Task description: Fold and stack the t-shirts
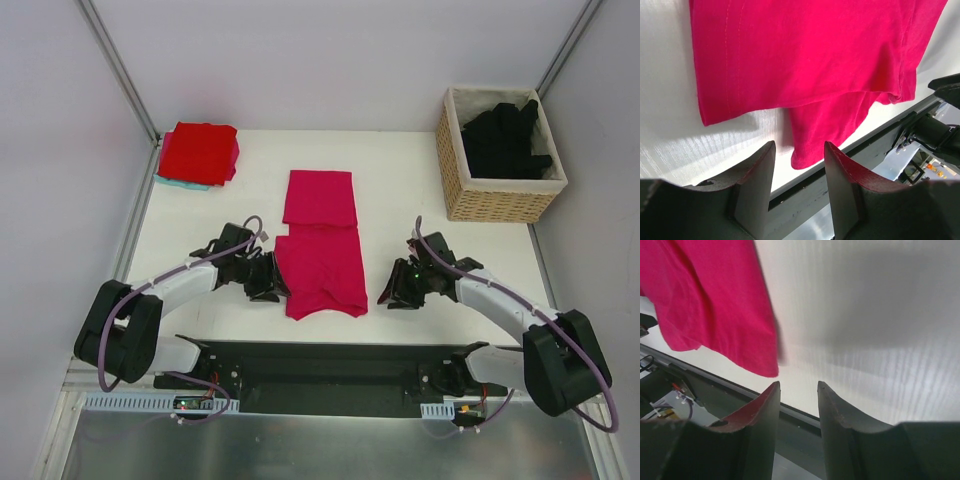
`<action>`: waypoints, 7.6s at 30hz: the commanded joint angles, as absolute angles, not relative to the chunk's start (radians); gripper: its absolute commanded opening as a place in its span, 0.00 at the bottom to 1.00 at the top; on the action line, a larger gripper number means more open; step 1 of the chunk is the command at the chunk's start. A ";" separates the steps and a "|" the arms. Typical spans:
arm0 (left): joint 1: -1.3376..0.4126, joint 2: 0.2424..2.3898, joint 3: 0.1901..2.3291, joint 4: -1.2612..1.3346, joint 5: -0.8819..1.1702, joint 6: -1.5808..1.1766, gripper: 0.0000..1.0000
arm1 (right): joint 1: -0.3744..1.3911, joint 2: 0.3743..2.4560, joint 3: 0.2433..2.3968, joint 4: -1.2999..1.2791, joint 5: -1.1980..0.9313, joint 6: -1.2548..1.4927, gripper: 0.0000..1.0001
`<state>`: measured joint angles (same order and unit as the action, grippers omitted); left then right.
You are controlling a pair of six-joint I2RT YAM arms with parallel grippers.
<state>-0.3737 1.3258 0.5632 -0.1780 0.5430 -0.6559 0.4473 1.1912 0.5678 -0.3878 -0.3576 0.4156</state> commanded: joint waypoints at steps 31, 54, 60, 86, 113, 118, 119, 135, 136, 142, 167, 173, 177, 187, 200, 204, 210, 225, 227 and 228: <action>-0.382 1.350 0.575 -0.163 0.563 -0.597 0.42 | 0.514 1.425 0.609 -0.176 -0.512 0.502 0.36; -0.382 1.374 0.575 -0.161 0.606 -0.601 0.40 | 0.551 1.508 0.669 -0.196 -0.503 0.476 0.16; -0.382 1.310 0.499 -0.163 0.624 -0.632 0.37 | 0.555 1.525 0.684 -0.202 -0.503 0.465 0.15; -0.407 1.355 0.483 -0.071 0.657 -0.653 0.00 | 0.592 1.555 0.758 -0.329 -0.499 0.388 0.01; -0.525 0.842 0.384 -0.552 0.733 -0.781 0.00 | 1.037 1.287 0.653 -0.584 -0.362 0.616 0.01; -0.526 0.773 0.432 -0.629 0.721 -0.770 0.00 | 1.062 1.197 0.728 -0.768 -0.250 0.629 0.01; -0.526 0.784 0.446 -0.635 0.715 -0.755 0.00 | 1.058 1.175 0.750 -0.806 -0.195 0.621 0.01; -0.466 1.206 0.880 -0.646 0.629 -0.535 0.00 | 0.690 1.284 1.098 -0.983 -0.179 0.279 0.01; -0.457 1.228 0.902 -0.649 0.633 -0.517 0.00 | 0.678 1.322 1.120 -0.985 -0.187 0.264 0.01; -0.413 1.391 1.069 -0.667 0.657 -0.466 0.00 | 0.578 1.442 1.264 -0.986 -0.256 0.164 0.01; -0.261 1.877 1.624 -0.733 0.683 -0.399 0.00 | 0.305 1.904 1.781 -1.029 -0.420 -0.028 0.01; -0.252 1.976 1.704 -0.733 0.684 -0.399 0.00 | 0.282 1.947 1.819 -1.009 -0.433 -0.031 0.01; -0.252 2.043 1.784 -0.733 0.681 -0.406 0.00 | 0.275 1.988 1.841 -0.994 -0.443 -0.031 0.01; -0.252 2.180 1.917 -0.727 0.684 -0.440 0.00 | 0.242 2.063 1.867 -0.948 -0.497 -0.048 0.01; -0.235 2.253 1.945 -0.666 0.658 -0.471 0.00 | 0.218 2.189 1.957 -0.874 -0.532 -0.043 0.01; -0.233 2.286 1.971 -0.655 0.660 -0.486 0.00 | 0.212 2.235 1.979 -0.856 -0.551 -0.025 0.01; -0.233 2.322 1.985 -0.637 0.661 -0.514 0.00 | 0.198 2.270 2.009 -0.835 -0.561 -0.003 0.01; -0.232 2.281 1.988 -0.535 0.557 -0.568 0.29 | 0.183 2.218 1.953 -0.663 -0.520 0.058 0.31; -0.224 2.269 1.987 -0.490 0.543 -0.587 0.33 | 0.181 2.192 1.924 -0.591 -0.514 0.063 0.34; -0.221 2.263 1.988 -0.474 0.548 -0.598 0.34 | 0.181 2.177 1.922 -0.556 -0.523 0.066 0.34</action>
